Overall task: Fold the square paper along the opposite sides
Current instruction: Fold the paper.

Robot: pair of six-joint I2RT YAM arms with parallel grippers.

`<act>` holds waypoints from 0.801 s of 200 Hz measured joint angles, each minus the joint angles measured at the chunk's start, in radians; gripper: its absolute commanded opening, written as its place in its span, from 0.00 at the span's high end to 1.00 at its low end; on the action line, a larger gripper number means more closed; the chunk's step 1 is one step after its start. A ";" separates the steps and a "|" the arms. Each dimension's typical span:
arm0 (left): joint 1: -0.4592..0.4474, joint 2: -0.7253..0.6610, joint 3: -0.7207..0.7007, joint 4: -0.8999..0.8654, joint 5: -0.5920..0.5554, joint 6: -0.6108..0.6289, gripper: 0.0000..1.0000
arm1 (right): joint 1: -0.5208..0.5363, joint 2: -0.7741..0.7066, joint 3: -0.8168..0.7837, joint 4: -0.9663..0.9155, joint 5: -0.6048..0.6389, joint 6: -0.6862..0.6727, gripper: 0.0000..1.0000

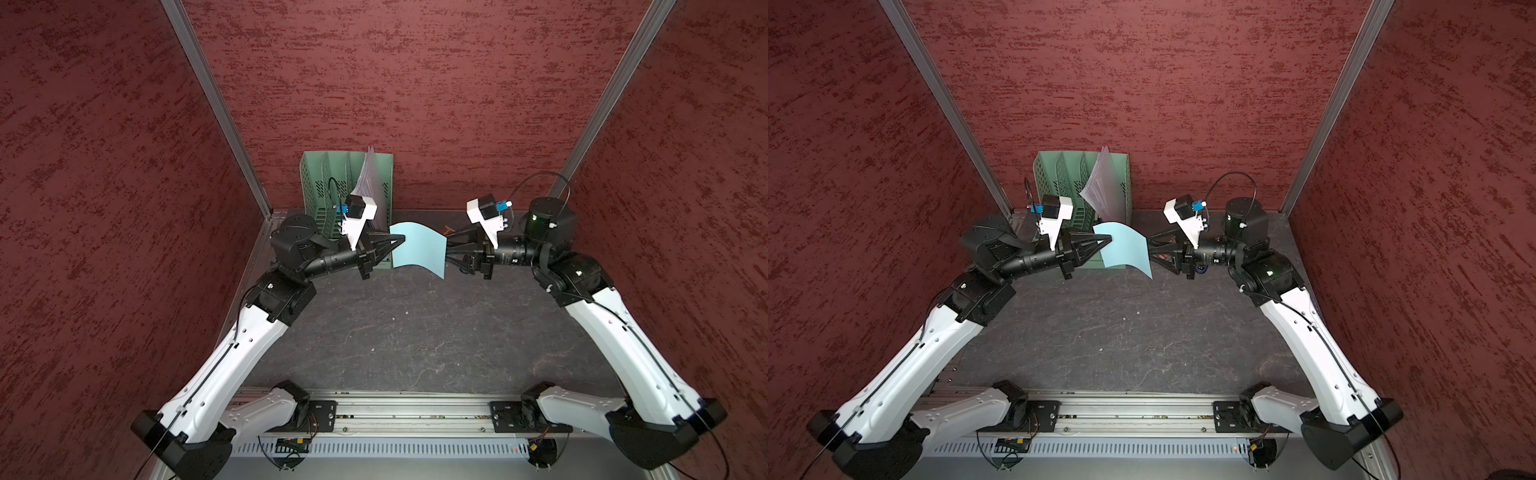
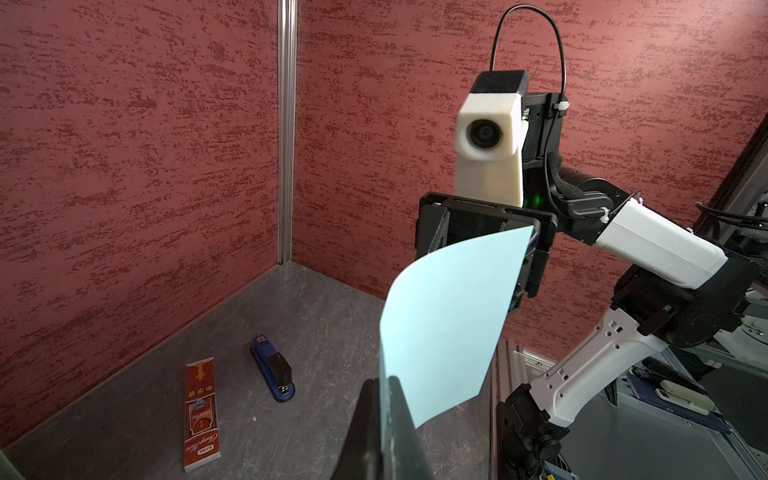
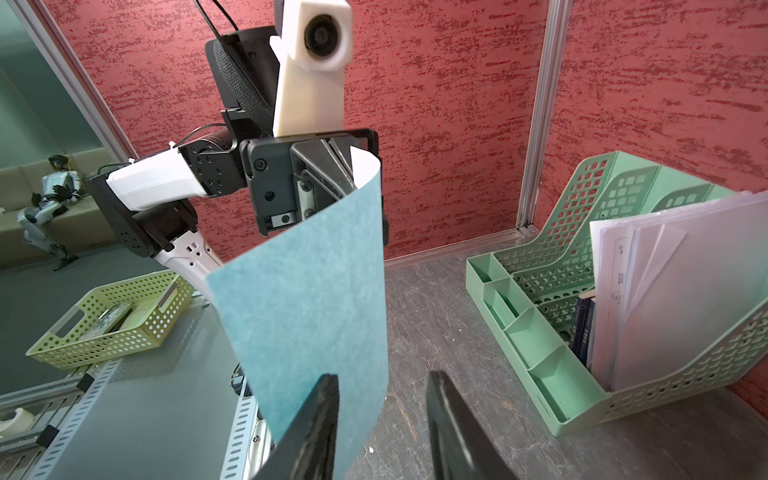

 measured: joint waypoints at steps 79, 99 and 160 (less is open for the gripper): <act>0.000 0.003 0.000 -0.001 -0.003 0.000 1.00 | 0.024 0.029 0.000 0.009 -0.022 0.008 0.59; 0.000 0.003 0.000 -0.001 -0.004 0.000 1.00 | 0.033 0.042 0.000 0.009 -0.023 0.008 0.58; 0.000 0.003 0.000 -0.001 -0.010 0.000 1.00 | 0.052 0.050 0.003 0.006 -0.026 0.006 0.52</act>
